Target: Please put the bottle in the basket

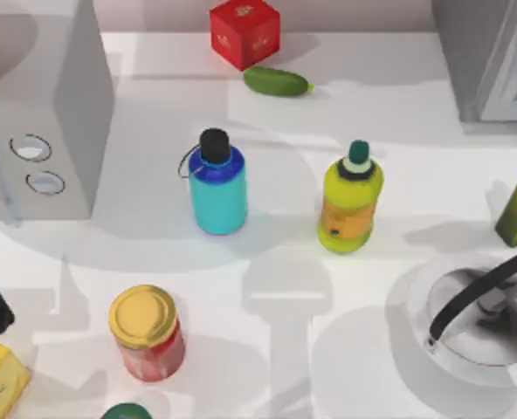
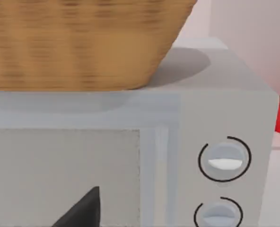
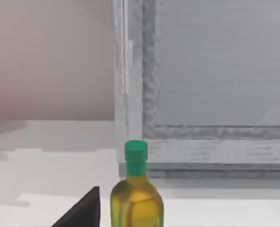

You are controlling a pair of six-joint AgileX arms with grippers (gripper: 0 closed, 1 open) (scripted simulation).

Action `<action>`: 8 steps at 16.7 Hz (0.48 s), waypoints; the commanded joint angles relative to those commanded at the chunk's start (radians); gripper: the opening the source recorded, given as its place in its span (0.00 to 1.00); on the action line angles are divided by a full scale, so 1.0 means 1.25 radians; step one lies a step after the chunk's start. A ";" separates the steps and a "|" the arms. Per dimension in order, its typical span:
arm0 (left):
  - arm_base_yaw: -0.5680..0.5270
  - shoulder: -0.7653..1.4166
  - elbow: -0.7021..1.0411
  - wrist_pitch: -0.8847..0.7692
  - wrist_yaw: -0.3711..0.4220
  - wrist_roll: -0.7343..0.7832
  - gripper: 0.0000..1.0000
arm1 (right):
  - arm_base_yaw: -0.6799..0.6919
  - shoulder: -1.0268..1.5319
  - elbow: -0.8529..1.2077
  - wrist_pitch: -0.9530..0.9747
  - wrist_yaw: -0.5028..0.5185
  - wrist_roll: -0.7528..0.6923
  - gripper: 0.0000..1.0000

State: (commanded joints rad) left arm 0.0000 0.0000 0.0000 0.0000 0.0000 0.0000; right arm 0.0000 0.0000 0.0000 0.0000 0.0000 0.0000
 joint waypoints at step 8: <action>-0.028 0.170 0.017 0.114 0.054 0.002 1.00 | 0.000 0.000 0.000 0.000 0.000 0.000 1.00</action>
State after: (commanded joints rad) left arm -0.0345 0.2121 0.0209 0.1428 0.0681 0.0029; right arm 0.0000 0.0000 0.0000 0.0000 0.0000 0.0000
